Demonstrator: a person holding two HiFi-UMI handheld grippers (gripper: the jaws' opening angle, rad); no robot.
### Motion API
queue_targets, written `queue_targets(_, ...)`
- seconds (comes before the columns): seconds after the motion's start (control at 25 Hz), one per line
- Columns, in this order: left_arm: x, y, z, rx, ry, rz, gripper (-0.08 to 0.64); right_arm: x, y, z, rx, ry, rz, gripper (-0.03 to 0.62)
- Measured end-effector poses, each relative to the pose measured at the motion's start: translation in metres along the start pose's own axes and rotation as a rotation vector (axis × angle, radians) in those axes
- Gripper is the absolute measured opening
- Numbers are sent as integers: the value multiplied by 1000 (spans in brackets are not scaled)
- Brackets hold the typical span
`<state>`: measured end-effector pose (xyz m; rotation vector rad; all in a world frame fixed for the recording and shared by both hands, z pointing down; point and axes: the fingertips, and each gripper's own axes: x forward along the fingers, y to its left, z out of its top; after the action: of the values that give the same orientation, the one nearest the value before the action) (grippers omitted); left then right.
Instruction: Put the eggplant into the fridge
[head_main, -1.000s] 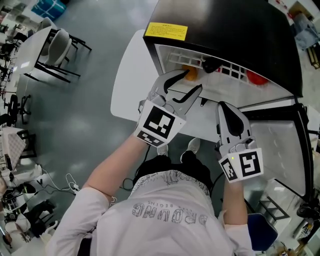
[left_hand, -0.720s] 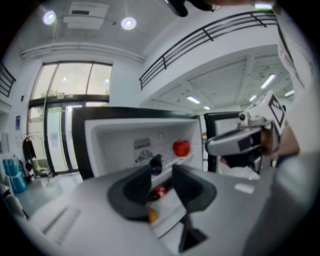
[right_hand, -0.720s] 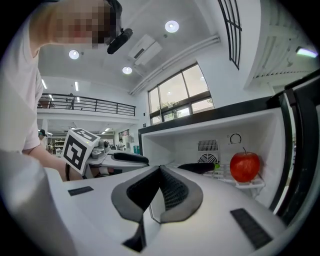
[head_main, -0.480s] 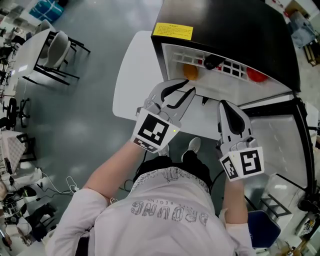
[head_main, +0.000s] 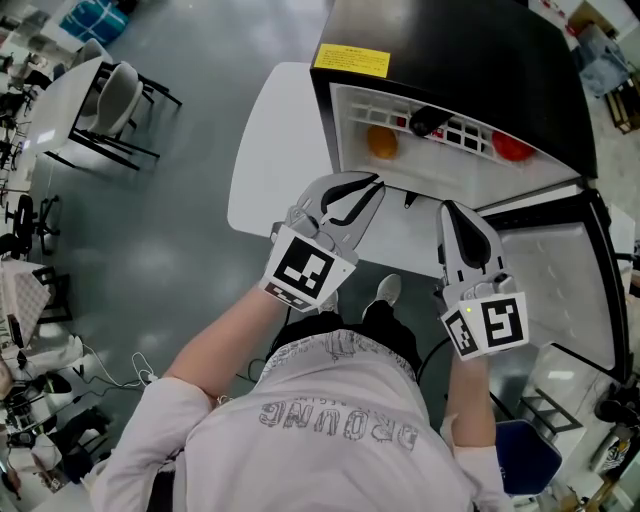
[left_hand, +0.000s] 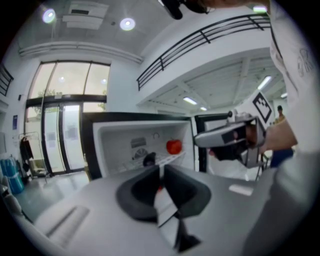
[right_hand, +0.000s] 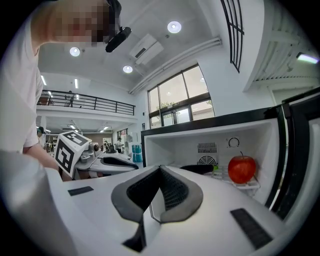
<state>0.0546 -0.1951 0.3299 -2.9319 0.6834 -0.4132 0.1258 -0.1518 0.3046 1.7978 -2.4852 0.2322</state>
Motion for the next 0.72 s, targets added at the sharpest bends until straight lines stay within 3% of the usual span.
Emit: queue_targets(0.72, -20, -4, 2, -11, -25, -25, 8, -6, 3, 0, 3, -8, -26, 3)
